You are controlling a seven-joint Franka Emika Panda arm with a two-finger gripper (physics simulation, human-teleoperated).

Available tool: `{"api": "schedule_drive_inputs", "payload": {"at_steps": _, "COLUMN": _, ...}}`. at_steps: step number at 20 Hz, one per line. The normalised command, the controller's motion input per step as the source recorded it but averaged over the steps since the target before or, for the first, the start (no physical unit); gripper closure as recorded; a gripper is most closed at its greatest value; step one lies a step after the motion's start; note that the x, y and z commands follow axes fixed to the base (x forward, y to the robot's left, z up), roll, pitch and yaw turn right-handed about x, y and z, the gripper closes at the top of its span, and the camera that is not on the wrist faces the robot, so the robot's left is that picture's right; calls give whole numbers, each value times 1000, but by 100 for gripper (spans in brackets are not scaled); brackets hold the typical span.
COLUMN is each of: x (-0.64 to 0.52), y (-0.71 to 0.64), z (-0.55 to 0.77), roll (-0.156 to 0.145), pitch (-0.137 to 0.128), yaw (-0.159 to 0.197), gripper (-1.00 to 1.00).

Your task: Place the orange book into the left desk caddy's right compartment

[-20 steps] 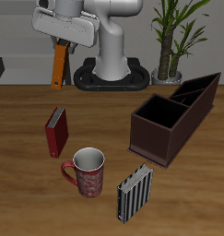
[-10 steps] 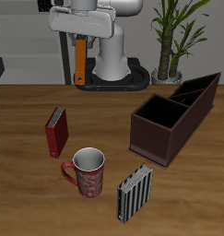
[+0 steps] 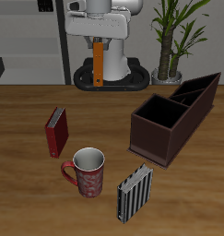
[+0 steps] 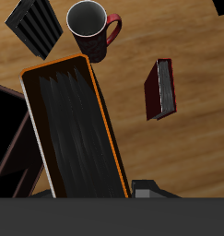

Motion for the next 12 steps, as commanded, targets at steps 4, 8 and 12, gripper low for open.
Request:
{"api": "schedule_drive_inputs", "payload": {"at_steps": 4, "x": 23, "y": 317, "z": -64, "roll": 27, "pitch": -6, "yaw": -32, "gripper": 100}}
{"api": "schedule_drive_inputs", "payload": {"at_steps": 8, "x": 88, "y": 393, "z": -30, "roll": 33, "pitch": -8, "yaw": -17, "gripper": 100}}
{"api": "schedule_drive_inputs", "payload": {"at_steps": 12, "x": 143, "y": 273, "z": 48, "roll": -4, "pitch": -2, "yaw": -42, "gripper": 100}}
